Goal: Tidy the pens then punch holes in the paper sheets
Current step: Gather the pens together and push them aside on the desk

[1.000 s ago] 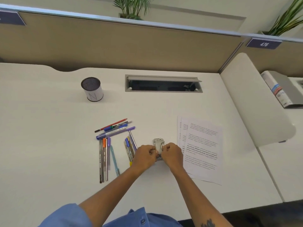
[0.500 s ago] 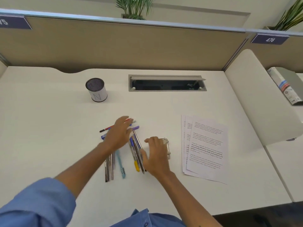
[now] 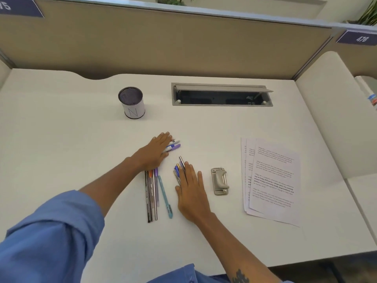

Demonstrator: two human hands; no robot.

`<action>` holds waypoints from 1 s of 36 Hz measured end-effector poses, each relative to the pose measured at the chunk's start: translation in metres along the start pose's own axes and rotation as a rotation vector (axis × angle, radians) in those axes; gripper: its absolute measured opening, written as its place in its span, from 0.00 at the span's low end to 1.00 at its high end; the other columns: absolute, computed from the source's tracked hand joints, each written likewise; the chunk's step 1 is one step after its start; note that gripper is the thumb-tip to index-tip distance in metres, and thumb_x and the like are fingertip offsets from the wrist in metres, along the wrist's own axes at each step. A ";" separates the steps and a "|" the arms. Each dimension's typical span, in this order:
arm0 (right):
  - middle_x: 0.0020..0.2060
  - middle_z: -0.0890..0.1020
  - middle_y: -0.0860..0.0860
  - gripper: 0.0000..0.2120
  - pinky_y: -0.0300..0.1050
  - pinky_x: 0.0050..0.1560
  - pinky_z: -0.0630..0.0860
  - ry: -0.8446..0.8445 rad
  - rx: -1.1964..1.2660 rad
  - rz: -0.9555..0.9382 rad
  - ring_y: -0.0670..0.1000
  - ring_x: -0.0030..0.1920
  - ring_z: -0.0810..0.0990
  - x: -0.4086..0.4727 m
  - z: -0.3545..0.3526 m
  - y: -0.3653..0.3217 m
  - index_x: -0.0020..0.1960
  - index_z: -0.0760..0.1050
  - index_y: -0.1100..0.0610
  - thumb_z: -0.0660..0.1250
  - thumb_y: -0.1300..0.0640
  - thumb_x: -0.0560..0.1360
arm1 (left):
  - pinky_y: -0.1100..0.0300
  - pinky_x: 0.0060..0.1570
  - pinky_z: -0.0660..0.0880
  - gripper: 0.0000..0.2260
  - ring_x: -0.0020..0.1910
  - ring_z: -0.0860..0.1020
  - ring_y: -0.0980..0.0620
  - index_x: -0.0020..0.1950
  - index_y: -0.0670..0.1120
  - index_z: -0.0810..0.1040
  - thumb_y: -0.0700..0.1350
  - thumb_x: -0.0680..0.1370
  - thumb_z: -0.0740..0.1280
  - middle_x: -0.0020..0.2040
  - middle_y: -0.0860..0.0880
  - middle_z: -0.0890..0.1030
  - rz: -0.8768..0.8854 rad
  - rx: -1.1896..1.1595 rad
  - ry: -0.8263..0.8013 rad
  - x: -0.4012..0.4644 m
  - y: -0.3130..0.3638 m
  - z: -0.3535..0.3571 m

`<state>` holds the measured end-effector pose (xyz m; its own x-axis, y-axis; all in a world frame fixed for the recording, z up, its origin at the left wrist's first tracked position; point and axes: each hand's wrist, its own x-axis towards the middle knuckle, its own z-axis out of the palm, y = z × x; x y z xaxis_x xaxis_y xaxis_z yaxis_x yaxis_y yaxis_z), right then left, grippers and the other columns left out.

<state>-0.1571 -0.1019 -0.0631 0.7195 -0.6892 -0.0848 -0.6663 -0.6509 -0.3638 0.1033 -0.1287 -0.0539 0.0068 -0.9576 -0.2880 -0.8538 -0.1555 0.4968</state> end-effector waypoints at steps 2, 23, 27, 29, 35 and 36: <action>0.86 0.46 0.55 0.31 0.61 0.84 0.48 0.010 0.015 -0.004 0.55 0.85 0.43 0.002 0.001 -0.001 0.85 0.46 0.58 0.51 0.53 0.85 | 0.51 0.86 0.42 0.30 0.87 0.42 0.50 0.87 0.46 0.43 0.49 0.89 0.55 0.88 0.48 0.43 0.004 -0.008 0.012 -0.001 -0.010 -0.003; 0.86 0.45 0.54 0.30 0.57 0.85 0.46 0.068 0.145 0.179 0.52 0.85 0.41 0.002 0.027 -0.065 0.85 0.43 0.57 0.48 0.54 0.87 | 0.51 0.83 0.39 0.28 0.87 0.48 0.43 0.87 0.42 0.47 0.40 0.87 0.52 0.88 0.44 0.51 -0.280 -0.290 0.377 -0.144 -0.048 0.041; 0.86 0.43 0.51 0.29 0.54 0.85 0.42 0.077 0.195 0.231 0.49 0.85 0.39 0.004 0.037 -0.096 0.85 0.40 0.55 0.45 0.51 0.87 | 0.52 0.84 0.38 0.29 0.87 0.42 0.48 0.87 0.45 0.43 0.50 0.86 0.45 0.88 0.47 0.46 -0.327 -0.358 0.382 -0.173 -0.019 0.068; 0.86 0.43 0.50 0.29 0.53 0.85 0.41 0.071 0.239 0.233 0.47 0.84 0.37 0.006 0.043 -0.110 0.85 0.40 0.55 0.45 0.51 0.88 | 0.49 0.84 0.36 0.28 0.86 0.36 0.50 0.85 0.50 0.38 0.52 0.87 0.43 0.87 0.50 0.40 -0.323 -0.392 0.375 -0.184 -0.010 0.078; 0.85 0.40 0.50 0.33 0.52 0.84 0.37 0.027 0.370 0.167 0.45 0.84 0.35 0.011 0.056 -0.159 0.85 0.37 0.56 0.50 0.51 0.87 | 0.52 0.84 0.33 0.27 0.85 0.32 0.55 0.83 0.58 0.35 0.58 0.86 0.41 0.85 0.59 0.32 -0.235 -0.527 0.379 -0.220 -0.007 0.074; 0.85 0.39 0.50 0.33 0.52 0.84 0.37 0.018 0.377 0.151 0.45 0.84 0.34 0.012 0.058 -0.168 0.85 0.37 0.56 0.50 0.51 0.87 | 0.52 0.83 0.33 0.26 0.85 0.33 0.55 0.84 0.58 0.35 0.55 0.87 0.42 0.85 0.60 0.32 -0.220 -0.532 0.381 -0.224 -0.008 0.071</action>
<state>-0.0257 0.0177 -0.0573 0.6131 -0.7760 -0.1484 -0.6437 -0.3817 -0.6633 0.0721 0.1046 -0.0513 0.4164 -0.8935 -0.1683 -0.4408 -0.3602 0.8222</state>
